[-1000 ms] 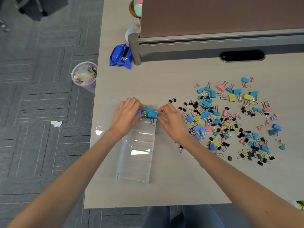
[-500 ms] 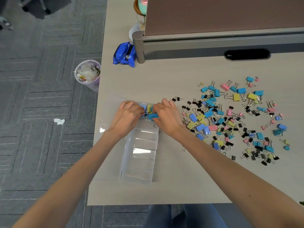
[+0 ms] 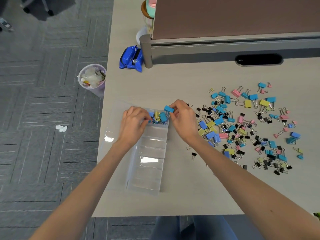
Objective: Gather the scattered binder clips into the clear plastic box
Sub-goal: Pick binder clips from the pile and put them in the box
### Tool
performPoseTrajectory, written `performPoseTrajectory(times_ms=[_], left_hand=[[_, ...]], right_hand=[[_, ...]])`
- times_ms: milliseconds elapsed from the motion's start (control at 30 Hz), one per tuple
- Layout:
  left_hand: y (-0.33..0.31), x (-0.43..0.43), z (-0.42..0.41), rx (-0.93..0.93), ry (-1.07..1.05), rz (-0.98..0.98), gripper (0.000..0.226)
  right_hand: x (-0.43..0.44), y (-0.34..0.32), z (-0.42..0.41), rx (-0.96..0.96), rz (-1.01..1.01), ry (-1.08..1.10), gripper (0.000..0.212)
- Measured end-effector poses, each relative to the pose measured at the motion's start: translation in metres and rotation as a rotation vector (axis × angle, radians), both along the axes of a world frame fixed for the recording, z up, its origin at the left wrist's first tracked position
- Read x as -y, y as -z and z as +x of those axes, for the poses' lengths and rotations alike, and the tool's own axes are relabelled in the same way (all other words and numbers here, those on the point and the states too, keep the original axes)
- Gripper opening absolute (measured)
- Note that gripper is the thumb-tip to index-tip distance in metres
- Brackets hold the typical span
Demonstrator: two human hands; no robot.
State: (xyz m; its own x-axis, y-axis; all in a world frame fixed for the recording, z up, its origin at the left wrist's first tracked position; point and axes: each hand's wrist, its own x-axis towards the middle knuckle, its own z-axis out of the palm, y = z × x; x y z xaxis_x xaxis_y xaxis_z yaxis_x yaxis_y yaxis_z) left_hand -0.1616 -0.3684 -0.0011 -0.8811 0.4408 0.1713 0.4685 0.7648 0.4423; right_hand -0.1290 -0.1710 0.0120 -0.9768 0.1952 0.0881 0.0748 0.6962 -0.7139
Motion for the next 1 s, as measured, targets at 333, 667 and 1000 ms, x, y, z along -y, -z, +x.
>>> performPoseTrajectory(times_ms=[333,667,1000], left_hand=[[0.001,-0.008,0.0,0.046,-0.052,0.0,0.008],[0.001,-0.018,0.002,0.067,-0.079,0.025,0.011],[0.0,-0.024,-0.003,0.093,-0.08,-0.016,0.02]], right_hand=[[0.008,0.009,-0.001,-0.009,0.245,-0.078,0.011],[0.013,0.008,-0.014,0.081,0.226,-0.101,0.009],[0.017,0.013,-0.021,0.155,0.027,0.107,0.02]])
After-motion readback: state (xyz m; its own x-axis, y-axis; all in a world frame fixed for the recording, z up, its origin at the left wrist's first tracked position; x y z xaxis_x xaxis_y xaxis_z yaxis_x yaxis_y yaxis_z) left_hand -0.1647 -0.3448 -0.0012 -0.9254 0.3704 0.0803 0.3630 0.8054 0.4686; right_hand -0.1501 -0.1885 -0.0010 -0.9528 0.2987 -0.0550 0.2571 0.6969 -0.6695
